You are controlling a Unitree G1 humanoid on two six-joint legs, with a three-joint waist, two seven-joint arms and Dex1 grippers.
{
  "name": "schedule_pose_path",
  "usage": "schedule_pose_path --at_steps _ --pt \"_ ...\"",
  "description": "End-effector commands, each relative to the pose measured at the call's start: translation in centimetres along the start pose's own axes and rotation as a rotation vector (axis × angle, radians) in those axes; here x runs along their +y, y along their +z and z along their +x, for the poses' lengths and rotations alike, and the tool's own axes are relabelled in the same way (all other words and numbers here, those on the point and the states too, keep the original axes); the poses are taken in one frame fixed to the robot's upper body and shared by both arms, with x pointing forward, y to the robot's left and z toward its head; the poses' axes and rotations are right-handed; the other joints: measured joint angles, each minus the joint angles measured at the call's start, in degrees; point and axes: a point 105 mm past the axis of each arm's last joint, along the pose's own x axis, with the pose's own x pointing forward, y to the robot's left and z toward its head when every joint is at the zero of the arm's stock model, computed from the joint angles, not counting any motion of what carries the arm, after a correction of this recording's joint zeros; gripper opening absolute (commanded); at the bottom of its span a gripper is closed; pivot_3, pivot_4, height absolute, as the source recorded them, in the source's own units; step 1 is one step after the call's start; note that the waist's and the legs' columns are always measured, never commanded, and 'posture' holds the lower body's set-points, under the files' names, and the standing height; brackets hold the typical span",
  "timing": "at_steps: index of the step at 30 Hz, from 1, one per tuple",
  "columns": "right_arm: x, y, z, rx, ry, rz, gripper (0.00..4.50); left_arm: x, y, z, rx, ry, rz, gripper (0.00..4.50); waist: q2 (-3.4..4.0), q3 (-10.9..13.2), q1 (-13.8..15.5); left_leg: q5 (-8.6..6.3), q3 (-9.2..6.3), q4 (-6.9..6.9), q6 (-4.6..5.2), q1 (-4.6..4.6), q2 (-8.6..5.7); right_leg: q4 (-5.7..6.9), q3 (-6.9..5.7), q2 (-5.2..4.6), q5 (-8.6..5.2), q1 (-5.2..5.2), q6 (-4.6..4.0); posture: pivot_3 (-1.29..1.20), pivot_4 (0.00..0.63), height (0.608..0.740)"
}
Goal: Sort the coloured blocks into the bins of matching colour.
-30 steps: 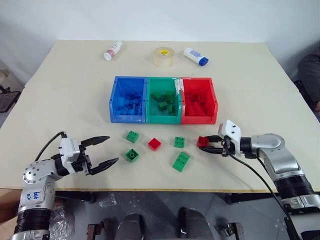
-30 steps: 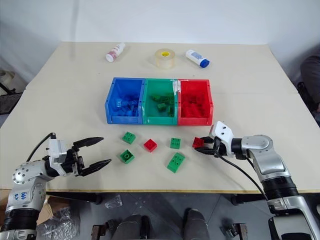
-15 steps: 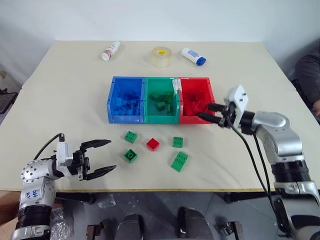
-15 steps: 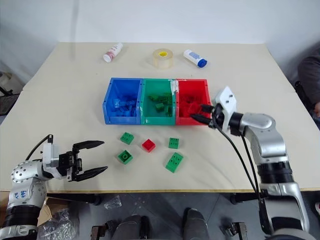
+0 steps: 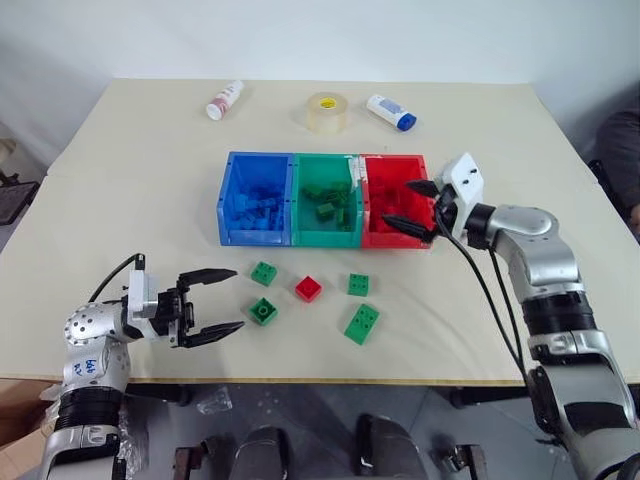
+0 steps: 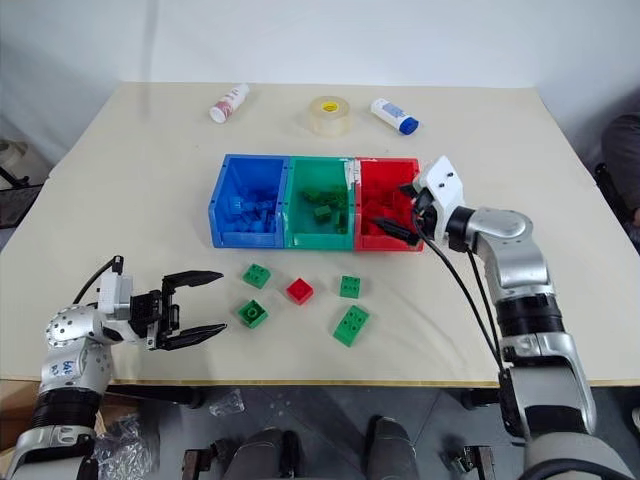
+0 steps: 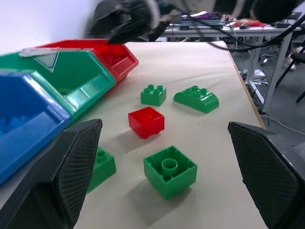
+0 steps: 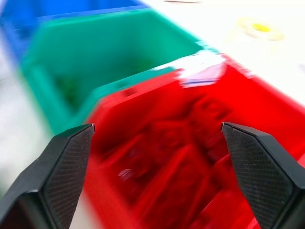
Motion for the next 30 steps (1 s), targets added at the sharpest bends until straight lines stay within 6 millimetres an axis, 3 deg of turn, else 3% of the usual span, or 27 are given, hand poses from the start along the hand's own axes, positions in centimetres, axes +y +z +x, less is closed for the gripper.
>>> schedule_pose_path --at_steps 1,6,10,12,18,25,30 --pt "3.7 1.4 -3.1 -0.067 0.162 -0.021 4.48 -0.6 0.0 -0.3 0.022 -0.082 0.004 4.5 0.0 0.0 0.2 -0.01 -0.04 -0.02 0.0 -0.01 0.0 -0.02 -0.03 0.0 0.0 0.01 0.0 0.0 0.15 0.74" --pt "7.7 -2.0 -7.5 0.108 0.29 0.026 4.48 -0.8 -0.4 -0.3 0.038 -0.12 -0.019 4.5 -0.01 0.0 0.2 -0.03 -0.02 0.08 0.0 0.01 0.0 0.0 0.0 0.0 0.0 0.04 0.0 0.0 0.15 0.74" --pt "8.7 -4.0 -10.0 0.234 0.308 0.04 4.48 -0.6 -0.6 -0.3 0.053 -0.127 -0.024 4.5 -0.02 0.0 -0.1 -0.04 -0.01 0.06 0.0 0.12 0.03 0.01 0.03 0.03 0.0 0.09 -0.01 0.0 0.15 0.74" --pt "8.8 -4.2 -10.4 0.255 0.306 0.046 4.48 -0.4 -0.6 -0.1 0.048 -0.126 -0.022 4.5 -0.02 0.0 -0.1 -0.04 -0.02 0.06 -0.01 0.11 0.06 0.01 0.03 0.05 0.01 0.08 -0.02 0.0 0.15 0.74" --pt "10.1 -3.8 -8.5 0.229 0.355 0.058 4.48 -0.5 -0.5 0.1 0.041 -0.13 -0.015 4.5 -0.02 0.0 0.0 -0.04 -0.02 0.08 -0.02 0.1 0.07 0.01 0.04 0.06 0.01 0.08 -0.03 0.0 0.15 0.74" --pt "12.5 -4.3 -3.9 0.165 0.425 0.09 4.48 -1.3 -0.4 0.1 0.035 -0.108 -0.006 4.5 -0.02 0.0 -0.1 -0.04 -0.03 0.08 -0.02 0.08 0.07 0.02 0.04 0.06 0.02 0.05 -0.04 0.0 0.15 0.74" --pt "12.3 -5.1 -1.6 0.179 0.469 0.041 4.48 -2.0 -0.2 -0.2 0.035 -0.08 -0.003 4.5 -0.03 0.0 -0.1 -0.05 -0.03 0.13 -0.01 0.06 0.07 0.01 0.04 0.06 0.01 0.06 -0.04 0.0 0.15 0.74"
